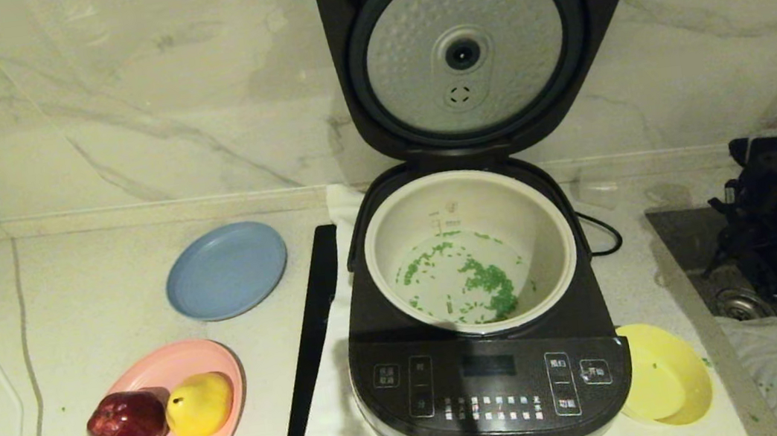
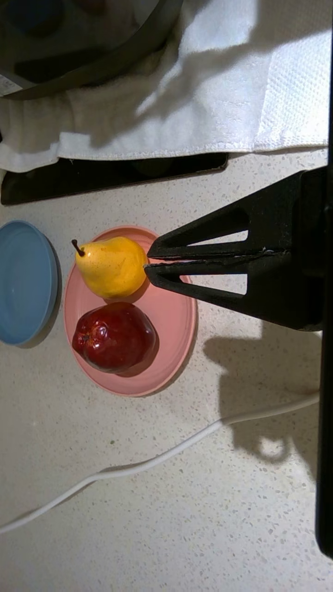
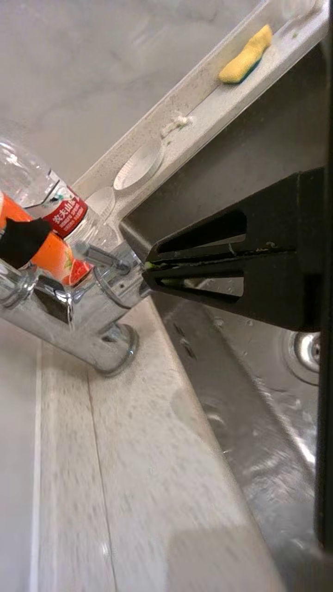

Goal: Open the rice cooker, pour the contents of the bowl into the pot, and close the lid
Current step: Turn off the tap, then close the rice cooker

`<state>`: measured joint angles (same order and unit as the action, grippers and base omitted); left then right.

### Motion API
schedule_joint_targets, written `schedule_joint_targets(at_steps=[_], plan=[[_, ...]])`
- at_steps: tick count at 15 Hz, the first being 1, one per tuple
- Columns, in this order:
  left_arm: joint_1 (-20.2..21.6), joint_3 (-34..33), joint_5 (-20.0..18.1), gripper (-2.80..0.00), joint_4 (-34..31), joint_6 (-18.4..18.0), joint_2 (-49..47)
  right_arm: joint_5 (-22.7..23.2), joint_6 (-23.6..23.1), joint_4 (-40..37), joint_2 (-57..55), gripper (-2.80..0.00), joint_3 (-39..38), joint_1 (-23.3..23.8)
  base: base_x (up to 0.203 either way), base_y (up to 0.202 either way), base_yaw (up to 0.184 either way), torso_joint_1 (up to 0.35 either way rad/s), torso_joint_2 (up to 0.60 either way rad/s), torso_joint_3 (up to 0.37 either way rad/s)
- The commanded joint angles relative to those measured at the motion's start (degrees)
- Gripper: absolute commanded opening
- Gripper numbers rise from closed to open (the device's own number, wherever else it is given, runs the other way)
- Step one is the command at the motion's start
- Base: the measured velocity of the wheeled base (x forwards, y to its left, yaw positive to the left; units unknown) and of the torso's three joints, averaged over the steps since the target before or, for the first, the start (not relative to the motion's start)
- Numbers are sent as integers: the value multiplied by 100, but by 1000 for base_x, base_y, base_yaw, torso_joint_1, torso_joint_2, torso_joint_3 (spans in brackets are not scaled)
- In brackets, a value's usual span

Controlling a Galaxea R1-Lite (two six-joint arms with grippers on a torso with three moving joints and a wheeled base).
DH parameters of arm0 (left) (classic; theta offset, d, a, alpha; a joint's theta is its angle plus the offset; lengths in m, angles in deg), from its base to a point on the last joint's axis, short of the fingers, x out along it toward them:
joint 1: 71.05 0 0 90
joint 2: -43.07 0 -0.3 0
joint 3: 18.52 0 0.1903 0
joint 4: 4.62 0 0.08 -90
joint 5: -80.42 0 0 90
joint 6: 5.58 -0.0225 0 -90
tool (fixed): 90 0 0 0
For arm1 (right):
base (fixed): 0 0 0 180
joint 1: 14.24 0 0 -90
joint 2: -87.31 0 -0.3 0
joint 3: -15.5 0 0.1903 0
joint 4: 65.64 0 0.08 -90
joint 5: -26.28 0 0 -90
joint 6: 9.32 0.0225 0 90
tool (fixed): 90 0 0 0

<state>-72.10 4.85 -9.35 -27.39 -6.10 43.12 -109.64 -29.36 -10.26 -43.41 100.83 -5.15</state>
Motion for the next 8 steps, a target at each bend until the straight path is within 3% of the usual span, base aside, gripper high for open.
schedule_joint_targets(at_steps=[1,5,8], plan=[[-1,-18,4,-280,2,0,4,-34,15,69,722,-280,-563,-220,0,0,0,0,0,0],[-1,-19,4,-280,2,0,4,-98,71,-202,1720,-280,-885,-662,0,0,0,0,0,0],[-1,-24,4,-280,2,0,4,-112,163,-1390,2422,-280,-378,-967,0,0,0,0,0,0]])
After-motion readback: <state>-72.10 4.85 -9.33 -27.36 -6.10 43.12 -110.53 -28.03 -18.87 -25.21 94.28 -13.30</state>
